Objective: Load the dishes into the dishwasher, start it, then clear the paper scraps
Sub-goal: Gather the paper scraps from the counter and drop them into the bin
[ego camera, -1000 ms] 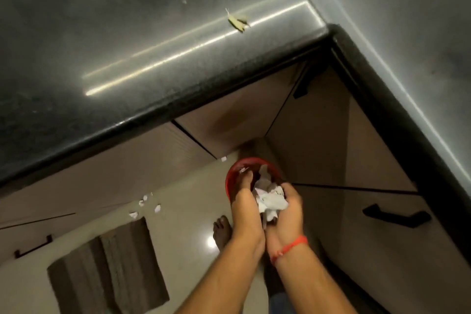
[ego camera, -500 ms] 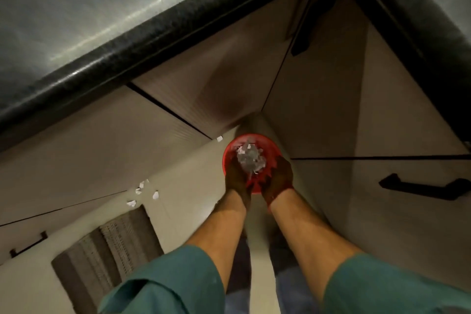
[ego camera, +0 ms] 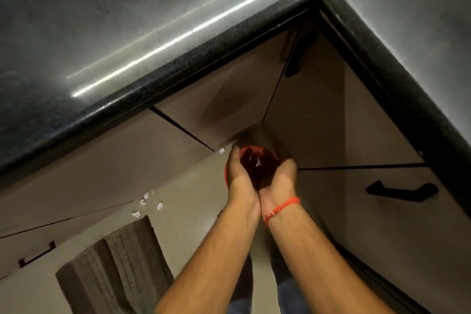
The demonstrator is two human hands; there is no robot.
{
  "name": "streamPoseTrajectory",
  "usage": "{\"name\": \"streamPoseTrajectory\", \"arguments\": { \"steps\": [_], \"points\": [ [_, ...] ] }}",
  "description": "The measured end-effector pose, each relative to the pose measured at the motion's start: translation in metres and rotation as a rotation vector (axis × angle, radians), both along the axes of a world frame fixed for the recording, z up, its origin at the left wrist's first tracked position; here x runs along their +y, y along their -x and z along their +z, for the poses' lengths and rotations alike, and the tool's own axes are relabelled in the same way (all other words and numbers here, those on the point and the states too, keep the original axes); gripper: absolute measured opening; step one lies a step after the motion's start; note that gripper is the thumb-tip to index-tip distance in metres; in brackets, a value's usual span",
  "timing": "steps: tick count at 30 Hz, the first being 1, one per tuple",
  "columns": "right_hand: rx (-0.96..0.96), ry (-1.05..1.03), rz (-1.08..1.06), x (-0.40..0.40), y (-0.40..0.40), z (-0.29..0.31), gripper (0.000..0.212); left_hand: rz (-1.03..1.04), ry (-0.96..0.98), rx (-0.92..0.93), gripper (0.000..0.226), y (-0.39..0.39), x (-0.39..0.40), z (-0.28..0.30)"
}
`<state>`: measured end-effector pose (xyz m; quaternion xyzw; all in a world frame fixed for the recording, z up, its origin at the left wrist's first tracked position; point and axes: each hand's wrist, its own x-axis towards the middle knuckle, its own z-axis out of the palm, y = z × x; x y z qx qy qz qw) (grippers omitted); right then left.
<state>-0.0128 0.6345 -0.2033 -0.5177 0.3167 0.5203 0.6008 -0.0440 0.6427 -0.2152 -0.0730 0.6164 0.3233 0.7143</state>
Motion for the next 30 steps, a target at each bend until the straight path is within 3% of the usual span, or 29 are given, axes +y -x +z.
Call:
{"name": "streamPoseTrajectory", "arguments": {
  "steps": [3,5,9,11,13,19,21,24,27,30],
  "points": [
    [0.044,-0.144,-0.092,0.007,-0.011,0.033,0.033,-0.128,-0.210,-0.049,0.037,0.002,0.009,0.040],
    [-0.023,-0.193,-0.041,0.012,-0.016,0.058,0.030,-0.197,-0.316,-0.021,0.025,-0.001,0.016,0.071],
    [-0.107,-0.285,0.033,0.023,-0.020,0.096,0.036,-0.333,-0.537,-0.030,0.038,-0.005,0.027,0.123],
    [-0.193,-0.336,0.069,0.029,-0.022,0.119,0.032,-0.410,-0.659,0.018,0.032,-0.009,0.034,0.143],
    [-0.308,-0.395,0.144,0.036,-0.026,0.143,0.033,-0.463,-0.778,0.120,0.032,-0.016,0.044,0.160],
    [-0.949,-0.514,0.379,0.077,-0.066,0.212,0.022,-0.581,-1.194,0.256,0.031,-0.032,0.088,0.217],
    [-1.265,-0.431,0.457,0.102,-0.096,0.210,0.022,-0.673,-1.288,0.361,0.029,-0.034,0.120,0.226],
    [-1.773,-0.063,0.535,0.127,-0.159,0.176,0.048,-0.864,-1.314,0.568,0.037,-0.035,0.164,0.228],
    [-1.826,0.302,0.682,0.137,-0.207,0.148,0.078,-1.018,-1.340,0.763,0.053,-0.039,0.210,0.218],
    [-1.813,0.432,0.739,0.151,-0.223,0.142,0.093,-1.120,-1.280,0.887,0.075,-0.052,0.259,0.200]
  ]
}}
